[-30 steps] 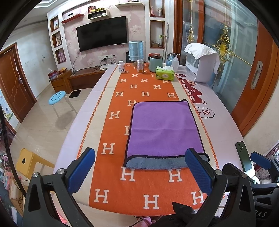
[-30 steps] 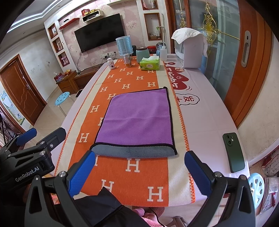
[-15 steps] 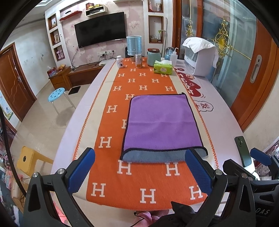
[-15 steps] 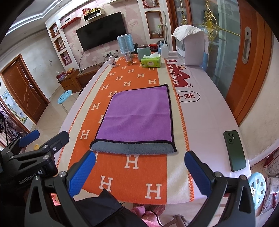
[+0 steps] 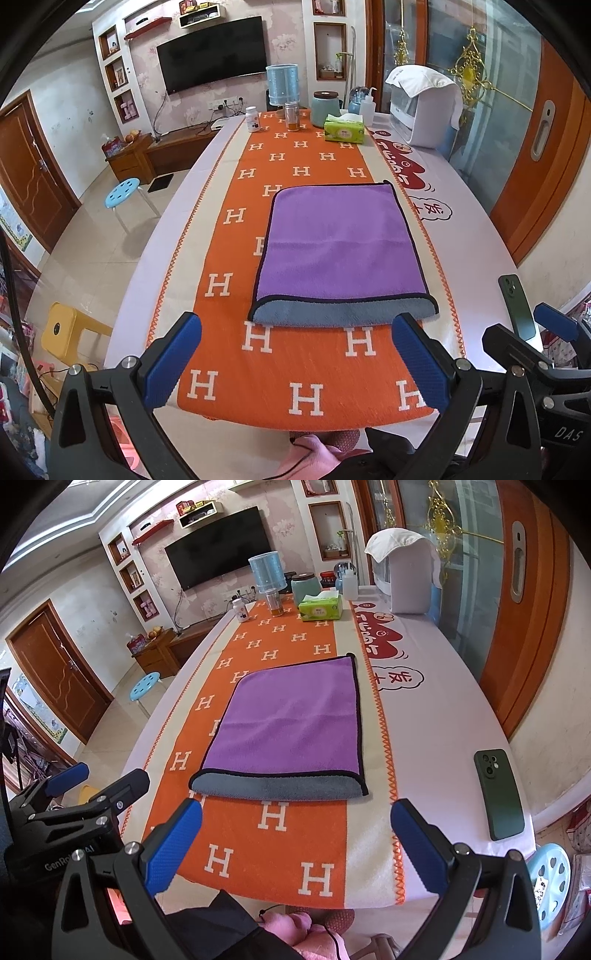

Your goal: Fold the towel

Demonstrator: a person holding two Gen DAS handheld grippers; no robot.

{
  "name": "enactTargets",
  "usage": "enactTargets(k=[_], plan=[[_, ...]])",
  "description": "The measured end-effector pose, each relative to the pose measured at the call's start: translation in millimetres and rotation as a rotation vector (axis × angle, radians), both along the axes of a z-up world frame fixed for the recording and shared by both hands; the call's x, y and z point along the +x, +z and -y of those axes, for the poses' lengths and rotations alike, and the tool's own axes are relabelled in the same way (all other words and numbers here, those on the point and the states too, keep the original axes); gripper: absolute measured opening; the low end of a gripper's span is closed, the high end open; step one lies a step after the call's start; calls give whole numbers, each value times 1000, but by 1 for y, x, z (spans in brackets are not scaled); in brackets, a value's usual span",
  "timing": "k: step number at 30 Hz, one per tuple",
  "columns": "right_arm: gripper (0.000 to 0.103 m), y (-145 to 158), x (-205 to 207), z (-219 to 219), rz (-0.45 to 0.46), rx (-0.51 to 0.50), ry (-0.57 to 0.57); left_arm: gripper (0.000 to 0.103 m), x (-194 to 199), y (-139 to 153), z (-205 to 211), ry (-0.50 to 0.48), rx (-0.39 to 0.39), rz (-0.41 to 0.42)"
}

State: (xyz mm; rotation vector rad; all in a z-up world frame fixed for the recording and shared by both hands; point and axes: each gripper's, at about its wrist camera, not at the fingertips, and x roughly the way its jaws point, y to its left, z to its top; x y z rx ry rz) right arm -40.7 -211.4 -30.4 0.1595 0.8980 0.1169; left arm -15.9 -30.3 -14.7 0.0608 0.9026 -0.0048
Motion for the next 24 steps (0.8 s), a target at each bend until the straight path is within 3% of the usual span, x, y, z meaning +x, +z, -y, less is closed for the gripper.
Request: enactTargets(k=[12,24], plan=[[102,0,0,7,19,-11,16,102,5,-8,5,-19,-21,-13],[101,-7,23,16,70,-99,32,102,51,-32,-1,-88,-75,-48]])
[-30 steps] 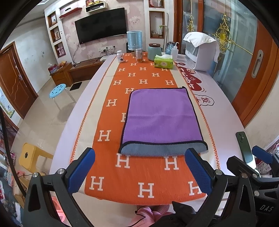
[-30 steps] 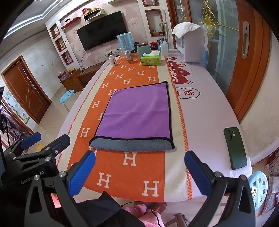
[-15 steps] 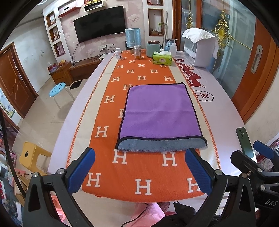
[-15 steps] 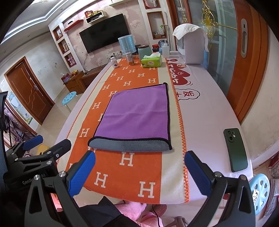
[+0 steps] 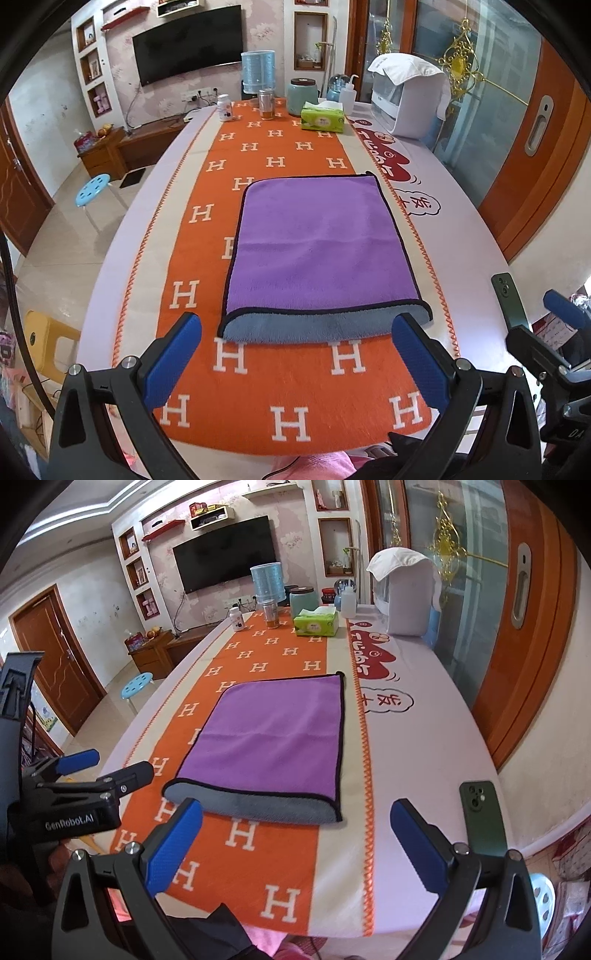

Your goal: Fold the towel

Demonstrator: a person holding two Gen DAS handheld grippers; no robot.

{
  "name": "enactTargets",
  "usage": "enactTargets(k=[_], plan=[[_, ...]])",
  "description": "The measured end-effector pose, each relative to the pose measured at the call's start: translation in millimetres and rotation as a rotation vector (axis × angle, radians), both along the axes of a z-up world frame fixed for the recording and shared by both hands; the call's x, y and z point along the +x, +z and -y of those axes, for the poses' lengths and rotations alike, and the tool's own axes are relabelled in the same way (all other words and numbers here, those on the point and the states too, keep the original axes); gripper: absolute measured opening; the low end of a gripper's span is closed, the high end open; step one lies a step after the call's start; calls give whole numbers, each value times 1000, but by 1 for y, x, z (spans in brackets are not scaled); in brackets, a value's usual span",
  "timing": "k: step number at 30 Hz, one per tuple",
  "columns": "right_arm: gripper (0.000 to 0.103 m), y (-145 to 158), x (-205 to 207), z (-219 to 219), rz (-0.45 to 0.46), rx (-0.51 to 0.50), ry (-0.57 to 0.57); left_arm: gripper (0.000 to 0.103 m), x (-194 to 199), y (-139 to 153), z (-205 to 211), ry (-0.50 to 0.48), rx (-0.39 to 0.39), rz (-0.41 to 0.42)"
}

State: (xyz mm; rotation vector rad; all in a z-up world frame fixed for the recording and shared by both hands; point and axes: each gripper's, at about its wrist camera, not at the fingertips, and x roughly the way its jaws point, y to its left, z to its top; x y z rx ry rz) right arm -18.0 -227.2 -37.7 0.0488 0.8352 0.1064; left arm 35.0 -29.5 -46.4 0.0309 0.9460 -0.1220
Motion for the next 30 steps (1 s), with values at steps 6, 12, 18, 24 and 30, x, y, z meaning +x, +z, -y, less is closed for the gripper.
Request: enactTargets(k=[6,12,18,24,30], plan=[[97,-14,24,3,-19,42,45,102,30,-15,-11,-30,-7,-16],[96,-30,44,-2,-19,11,114,102,58,-35,-20,-65,20,-34],[93,-53,60,-10,-29,-60,169,102,74,-60,-29,-101,54,-71],[87,-89,75,-10,-97,-79,182,102,86,-92,-37,-147,115,-99],[83,-116,85,-8,-166,-87,180,102,100,-126,-45,-167,133,-178]])
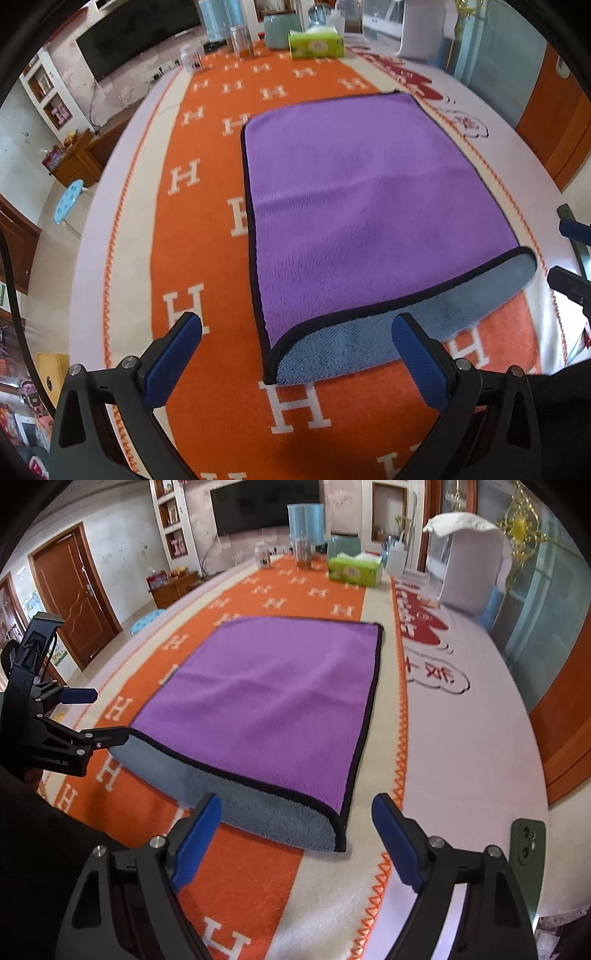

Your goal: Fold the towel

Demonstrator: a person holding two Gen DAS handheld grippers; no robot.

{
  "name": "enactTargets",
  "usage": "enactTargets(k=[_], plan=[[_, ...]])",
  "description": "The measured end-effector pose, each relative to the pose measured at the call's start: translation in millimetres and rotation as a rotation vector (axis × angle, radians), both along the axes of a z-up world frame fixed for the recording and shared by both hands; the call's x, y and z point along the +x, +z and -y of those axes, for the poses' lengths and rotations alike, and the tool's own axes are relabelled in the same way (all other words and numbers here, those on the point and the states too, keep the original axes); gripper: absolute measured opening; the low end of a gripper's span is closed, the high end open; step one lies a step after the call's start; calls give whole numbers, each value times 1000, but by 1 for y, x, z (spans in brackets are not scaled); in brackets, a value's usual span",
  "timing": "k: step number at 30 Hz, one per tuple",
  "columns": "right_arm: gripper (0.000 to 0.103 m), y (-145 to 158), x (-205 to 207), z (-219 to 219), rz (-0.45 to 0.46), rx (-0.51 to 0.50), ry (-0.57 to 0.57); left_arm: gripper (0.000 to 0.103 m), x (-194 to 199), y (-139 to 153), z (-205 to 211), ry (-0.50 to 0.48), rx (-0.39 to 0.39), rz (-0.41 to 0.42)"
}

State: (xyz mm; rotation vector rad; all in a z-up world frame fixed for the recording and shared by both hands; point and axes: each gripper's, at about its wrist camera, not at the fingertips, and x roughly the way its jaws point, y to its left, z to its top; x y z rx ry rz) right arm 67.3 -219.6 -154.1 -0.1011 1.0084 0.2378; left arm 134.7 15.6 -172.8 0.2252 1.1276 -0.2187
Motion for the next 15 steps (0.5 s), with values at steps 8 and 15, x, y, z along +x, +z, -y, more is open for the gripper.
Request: enactTargets(k=[8,15], plan=[[76,-29,8,4,-75,-20,-2,102,13,-24,-5,-4,-9,-61],[65,-41,10,9,-104,-16,-9,96,22,-34,-9,6,-59,-111]])
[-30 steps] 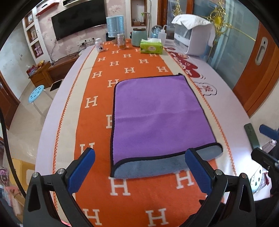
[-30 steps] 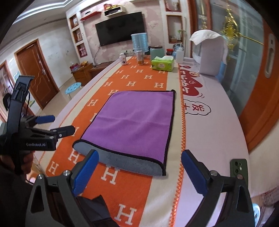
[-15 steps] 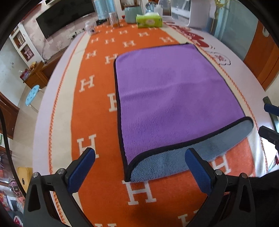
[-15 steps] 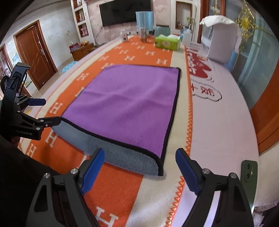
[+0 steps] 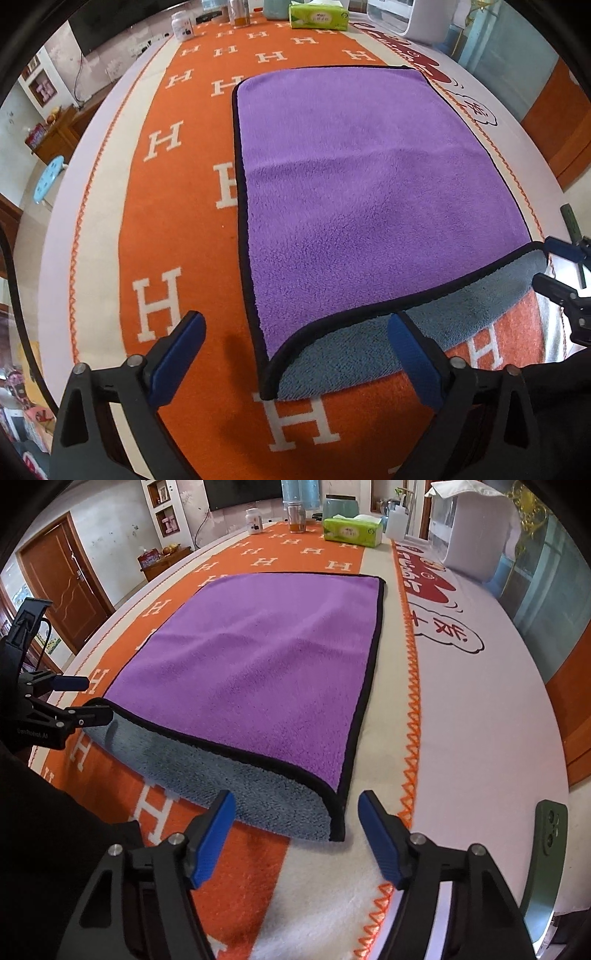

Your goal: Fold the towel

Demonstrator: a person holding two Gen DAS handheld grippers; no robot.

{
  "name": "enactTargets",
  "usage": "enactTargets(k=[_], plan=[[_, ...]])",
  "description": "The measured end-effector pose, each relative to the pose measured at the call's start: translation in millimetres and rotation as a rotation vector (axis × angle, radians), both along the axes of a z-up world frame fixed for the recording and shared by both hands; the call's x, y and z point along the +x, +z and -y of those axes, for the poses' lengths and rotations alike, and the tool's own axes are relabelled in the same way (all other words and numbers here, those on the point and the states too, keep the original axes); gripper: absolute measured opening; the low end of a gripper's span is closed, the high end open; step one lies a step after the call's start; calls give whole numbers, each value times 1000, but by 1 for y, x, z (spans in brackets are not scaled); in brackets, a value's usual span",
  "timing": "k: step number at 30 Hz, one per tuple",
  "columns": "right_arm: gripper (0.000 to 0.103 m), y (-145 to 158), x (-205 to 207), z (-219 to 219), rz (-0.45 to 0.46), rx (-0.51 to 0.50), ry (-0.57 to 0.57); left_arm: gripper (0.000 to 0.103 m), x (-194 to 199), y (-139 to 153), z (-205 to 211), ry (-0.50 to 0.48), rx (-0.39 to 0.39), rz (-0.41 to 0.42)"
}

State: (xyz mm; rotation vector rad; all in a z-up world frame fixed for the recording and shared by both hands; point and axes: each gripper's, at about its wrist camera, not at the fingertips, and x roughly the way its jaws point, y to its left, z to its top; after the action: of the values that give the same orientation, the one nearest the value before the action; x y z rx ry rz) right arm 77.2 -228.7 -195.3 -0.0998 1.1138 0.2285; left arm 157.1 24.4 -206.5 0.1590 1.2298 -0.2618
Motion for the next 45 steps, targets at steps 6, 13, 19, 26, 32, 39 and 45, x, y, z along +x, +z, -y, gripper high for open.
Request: enactTargets(k=[6,13,19,26,32,39,45], plan=[[49,-3,2,0,-2,5,10,81,4,-3,-2,-5,-45,-38],[34,-3,4,2,2,-5,-14,59,7,-4,-1,-11,-65,-81],[22,-2,2,6,3,-6,-16,34,2,-1,-2,-2,-99,-98],[15,2,-3,9,6,4,-20,16,-6,2,-8,10,-124,-113],[10,4,-5,11,11,20,-28,8,-13,5,-16,18,-130,-122],[4,7,-7,8,11,8,-25,6,-15,7,-16,29,-109,-110],[3,5,-4,5,11,-19,-20,6,-15,7,-16,36,-95,-108]])
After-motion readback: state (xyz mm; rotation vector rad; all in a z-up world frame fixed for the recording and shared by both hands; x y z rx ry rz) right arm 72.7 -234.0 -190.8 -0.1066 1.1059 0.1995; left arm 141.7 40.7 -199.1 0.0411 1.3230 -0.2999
